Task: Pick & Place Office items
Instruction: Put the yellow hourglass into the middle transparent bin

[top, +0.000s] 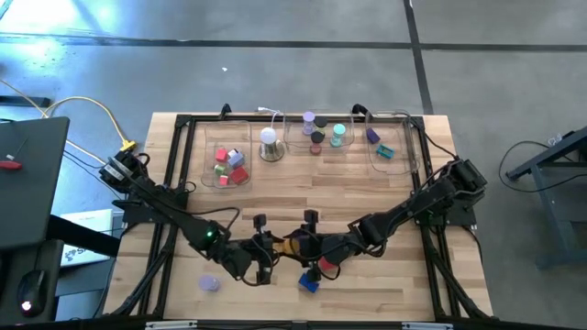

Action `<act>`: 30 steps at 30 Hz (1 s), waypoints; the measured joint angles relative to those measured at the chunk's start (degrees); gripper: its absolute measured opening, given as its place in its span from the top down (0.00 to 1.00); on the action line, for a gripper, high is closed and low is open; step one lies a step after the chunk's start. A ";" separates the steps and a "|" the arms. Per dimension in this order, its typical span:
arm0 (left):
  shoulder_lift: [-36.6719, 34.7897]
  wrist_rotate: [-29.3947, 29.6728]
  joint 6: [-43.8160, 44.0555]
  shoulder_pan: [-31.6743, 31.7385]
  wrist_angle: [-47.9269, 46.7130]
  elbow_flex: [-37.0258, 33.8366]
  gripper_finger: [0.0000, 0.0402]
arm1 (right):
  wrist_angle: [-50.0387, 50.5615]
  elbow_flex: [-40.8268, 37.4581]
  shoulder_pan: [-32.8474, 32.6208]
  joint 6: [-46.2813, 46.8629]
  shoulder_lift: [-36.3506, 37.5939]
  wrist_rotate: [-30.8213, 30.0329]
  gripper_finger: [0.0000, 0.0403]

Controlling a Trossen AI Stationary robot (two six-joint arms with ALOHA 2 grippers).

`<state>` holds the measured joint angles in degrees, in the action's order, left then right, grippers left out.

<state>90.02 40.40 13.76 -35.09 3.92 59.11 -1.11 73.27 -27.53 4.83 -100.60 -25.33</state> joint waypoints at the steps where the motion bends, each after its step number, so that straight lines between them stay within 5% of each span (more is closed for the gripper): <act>1: 0.02 -0.08 -0.02 0.02 0.00 0.00 0.75 | 0.37 0.01 0.01 0.06 0.00 -0.02 0.54; 30: 0.55 0.72 -0.01 -0.06 0.66 -0.04 0.60 | 10.31 -0.08 -0.17 4.32 0.11 -0.16 0.54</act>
<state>90.57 41.12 13.75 -35.16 4.58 59.07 9.21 73.19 -27.70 9.15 -100.49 -25.49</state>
